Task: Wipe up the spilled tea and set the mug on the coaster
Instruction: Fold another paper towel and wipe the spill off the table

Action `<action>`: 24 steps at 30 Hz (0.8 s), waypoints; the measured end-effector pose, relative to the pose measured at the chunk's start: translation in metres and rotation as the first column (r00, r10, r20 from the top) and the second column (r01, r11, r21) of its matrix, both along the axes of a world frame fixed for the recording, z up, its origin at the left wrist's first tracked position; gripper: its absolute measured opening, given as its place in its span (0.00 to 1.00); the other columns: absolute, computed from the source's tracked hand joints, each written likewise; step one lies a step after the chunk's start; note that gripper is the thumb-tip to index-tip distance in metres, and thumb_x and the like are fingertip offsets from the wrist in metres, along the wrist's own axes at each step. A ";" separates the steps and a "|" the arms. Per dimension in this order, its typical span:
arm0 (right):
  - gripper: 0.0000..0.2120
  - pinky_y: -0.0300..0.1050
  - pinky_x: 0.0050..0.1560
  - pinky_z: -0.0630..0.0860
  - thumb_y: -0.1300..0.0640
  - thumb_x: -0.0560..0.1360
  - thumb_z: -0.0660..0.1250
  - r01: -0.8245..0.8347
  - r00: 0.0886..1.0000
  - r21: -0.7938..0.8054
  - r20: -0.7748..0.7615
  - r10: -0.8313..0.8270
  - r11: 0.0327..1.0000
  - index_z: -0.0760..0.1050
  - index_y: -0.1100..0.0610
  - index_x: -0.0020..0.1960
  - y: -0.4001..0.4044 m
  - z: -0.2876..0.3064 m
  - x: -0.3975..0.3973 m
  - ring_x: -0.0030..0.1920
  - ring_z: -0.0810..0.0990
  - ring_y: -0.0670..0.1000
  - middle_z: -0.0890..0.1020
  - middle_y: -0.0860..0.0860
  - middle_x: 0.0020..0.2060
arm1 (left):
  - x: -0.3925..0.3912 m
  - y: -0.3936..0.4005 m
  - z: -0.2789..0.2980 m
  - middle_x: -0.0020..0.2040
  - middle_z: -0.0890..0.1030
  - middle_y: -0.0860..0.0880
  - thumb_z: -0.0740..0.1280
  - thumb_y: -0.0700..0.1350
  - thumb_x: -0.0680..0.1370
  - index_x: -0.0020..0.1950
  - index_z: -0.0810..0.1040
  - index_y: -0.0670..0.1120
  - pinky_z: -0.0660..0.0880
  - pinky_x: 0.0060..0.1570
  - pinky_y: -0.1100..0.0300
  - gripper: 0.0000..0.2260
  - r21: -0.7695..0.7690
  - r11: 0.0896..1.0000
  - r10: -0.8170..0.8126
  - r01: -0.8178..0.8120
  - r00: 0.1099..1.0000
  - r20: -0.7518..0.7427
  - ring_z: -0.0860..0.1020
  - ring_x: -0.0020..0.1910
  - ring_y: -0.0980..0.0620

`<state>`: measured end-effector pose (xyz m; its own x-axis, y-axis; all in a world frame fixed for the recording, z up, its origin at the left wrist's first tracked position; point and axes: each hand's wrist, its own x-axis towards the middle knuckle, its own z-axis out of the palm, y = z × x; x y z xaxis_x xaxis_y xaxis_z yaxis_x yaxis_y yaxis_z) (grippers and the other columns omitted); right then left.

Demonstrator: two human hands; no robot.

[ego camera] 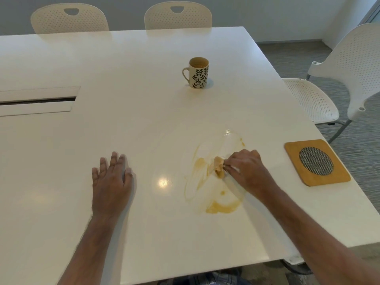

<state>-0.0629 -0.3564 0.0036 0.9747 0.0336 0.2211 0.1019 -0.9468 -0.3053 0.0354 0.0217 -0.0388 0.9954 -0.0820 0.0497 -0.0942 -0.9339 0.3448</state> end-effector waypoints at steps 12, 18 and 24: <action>0.03 0.49 0.51 0.70 0.53 0.77 0.74 -0.361 0.931 0.003 -0.055 0.360 0.933 0.81 0.47 0.50 0.009 -0.014 -0.060 0.50 0.79 0.48 0.81 0.42 0.48 | 0.000 0.000 0.000 0.84 0.63 0.46 0.58 0.50 0.86 0.81 0.68 0.47 0.50 0.82 0.40 0.23 -0.004 1.000 0.001 -0.001 1.000 0.001 0.57 0.84 0.39; 0.01 0.54 0.49 0.69 0.55 0.77 0.74 0.055 0.997 -0.042 0.051 -0.053 0.998 0.83 0.51 0.48 -0.021 -0.009 -0.031 0.46 0.81 0.56 0.84 0.47 0.43 | -0.001 0.000 0.002 0.84 0.63 0.47 0.52 0.54 0.82 0.82 0.67 0.47 0.49 0.83 0.40 0.28 -0.024 1.000 -0.004 0.004 1.000 -0.003 0.57 0.84 0.39; 0.03 0.53 0.49 0.73 0.54 0.79 0.71 -0.229 0.973 0.026 -0.008 0.229 0.973 0.83 0.52 0.50 0.028 -0.008 -0.053 0.47 0.79 0.53 0.82 0.46 0.45 | -0.001 0.001 0.000 0.84 0.63 0.47 0.52 0.55 0.82 0.82 0.67 0.48 0.49 0.83 0.40 0.28 -0.014 1.000 -0.003 0.003 1.000 -0.006 0.57 0.84 0.39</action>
<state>-0.1164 -0.3285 -0.0048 0.9441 0.2508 0.2138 0.3115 -0.8909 -0.3306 0.0347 0.0223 -0.0383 0.9954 -0.0839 0.0452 -0.0946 -0.9287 0.3586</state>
